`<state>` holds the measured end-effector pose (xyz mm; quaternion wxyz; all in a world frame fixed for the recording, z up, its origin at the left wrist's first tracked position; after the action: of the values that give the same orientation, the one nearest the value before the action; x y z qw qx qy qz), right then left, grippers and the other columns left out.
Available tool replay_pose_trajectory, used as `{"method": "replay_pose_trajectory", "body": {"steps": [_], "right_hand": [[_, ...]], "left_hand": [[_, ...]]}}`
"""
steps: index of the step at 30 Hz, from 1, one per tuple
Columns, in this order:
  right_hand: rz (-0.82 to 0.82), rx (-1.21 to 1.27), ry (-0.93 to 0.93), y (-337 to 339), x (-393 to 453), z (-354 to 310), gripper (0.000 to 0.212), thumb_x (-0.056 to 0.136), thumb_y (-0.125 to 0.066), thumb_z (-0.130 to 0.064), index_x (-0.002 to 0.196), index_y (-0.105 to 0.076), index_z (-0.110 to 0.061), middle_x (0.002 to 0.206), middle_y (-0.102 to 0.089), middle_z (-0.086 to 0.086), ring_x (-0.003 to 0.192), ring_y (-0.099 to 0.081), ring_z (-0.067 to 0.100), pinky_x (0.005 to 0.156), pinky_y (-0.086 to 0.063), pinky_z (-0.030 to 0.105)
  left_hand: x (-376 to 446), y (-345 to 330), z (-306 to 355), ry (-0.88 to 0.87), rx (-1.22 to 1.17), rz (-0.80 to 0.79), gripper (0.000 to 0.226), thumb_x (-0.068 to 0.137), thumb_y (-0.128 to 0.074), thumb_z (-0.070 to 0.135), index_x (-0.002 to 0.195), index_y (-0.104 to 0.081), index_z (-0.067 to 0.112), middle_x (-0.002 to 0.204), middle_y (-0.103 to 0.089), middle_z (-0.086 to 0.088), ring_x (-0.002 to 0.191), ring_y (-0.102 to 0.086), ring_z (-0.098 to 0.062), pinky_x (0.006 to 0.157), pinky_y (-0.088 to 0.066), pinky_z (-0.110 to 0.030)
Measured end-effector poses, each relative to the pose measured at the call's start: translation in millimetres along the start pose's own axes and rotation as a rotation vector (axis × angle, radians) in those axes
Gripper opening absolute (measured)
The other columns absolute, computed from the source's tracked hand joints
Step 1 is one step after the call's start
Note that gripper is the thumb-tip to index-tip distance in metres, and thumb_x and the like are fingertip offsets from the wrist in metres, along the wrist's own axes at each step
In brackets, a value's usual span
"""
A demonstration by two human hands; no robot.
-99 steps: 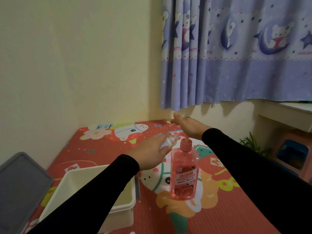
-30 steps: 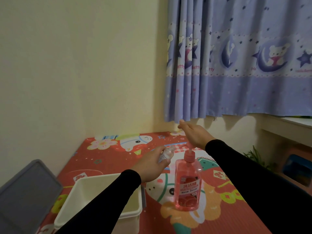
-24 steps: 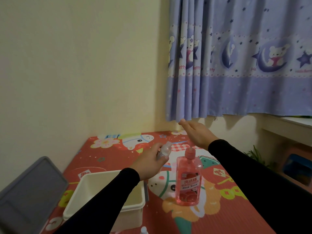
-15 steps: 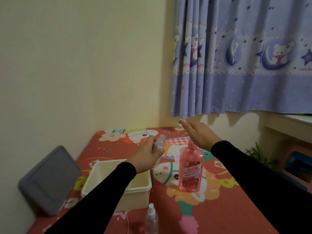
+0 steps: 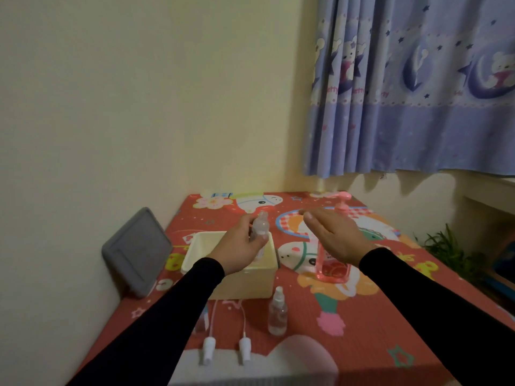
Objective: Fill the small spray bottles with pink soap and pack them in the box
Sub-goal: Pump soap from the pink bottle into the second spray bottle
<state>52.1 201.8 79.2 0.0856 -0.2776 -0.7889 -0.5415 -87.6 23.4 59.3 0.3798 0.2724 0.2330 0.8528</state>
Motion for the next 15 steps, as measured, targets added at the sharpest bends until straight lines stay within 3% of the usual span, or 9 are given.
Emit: {"method": "replay_pose_trajectory", "body": {"steps": [7,11,15], "right_hand": [[-0.048,-0.047,0.167,-34.6,-34.1,-29.0,0.046,0.097,-0.04,-0.05,0.133,-0.055,-0.025,0.131,-0.057,-0.008,0.114,-0.055,0.009,0.089,-0.036,0.018],[-0.118,-0.093,0.301,-57.7,-48.2,-49.9,0.043,0.096,-0.045,-0.05,0.13,-0.057,-0.026,0.122,-0.062,-0.008,0.106,-0.057,0.006,0.085,-0.039,0.015],[-0.2,-0.072,0.374,-80.2,-60.6,-67.8,0.045,0.094,-0.044,-0.052,0.128,-0.058,-0.026,0.121,-0.063,-0.007,0.103,-0.061,0.009,0.084,-0.047,0.023]], "left_hand": [[-24.0,10.6,-8.0,0.032,-0.023,0.043,0.031,0.097,-0.053,0.035,0.122,-0.04,0.022,0.112,-0.056,0.0,0.095,-0.058,-0.014,0.076,-0.049,-0.029],[-35.2,15.5,-8.5,0.035,-0.018,0.078,0.028,0.097,-0.053,0.034,0.118,-0.037,0.026,0.11,-0.058,0.001,0.091,-0.058,-0.008,0.067,-0.044,-0.018],[-43.8,20.2,-11.2,0.054,-0.013,0.088,0.034,0.097,-0.054,0.034,0.125,-0.039,0.021,0.114,-0.059,-0.001,0.098,-0.058,-0.016,0.068,-0.043,-0.018]]}}
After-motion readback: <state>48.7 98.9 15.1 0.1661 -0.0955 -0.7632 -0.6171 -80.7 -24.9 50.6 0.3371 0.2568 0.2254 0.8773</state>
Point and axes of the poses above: each hand's wrist, its own x-axis towards the middle knuckle, its own y-axis out of the back of the hand, z = x × y, the point moved 2 cm from there along x, towards the middle knuckle
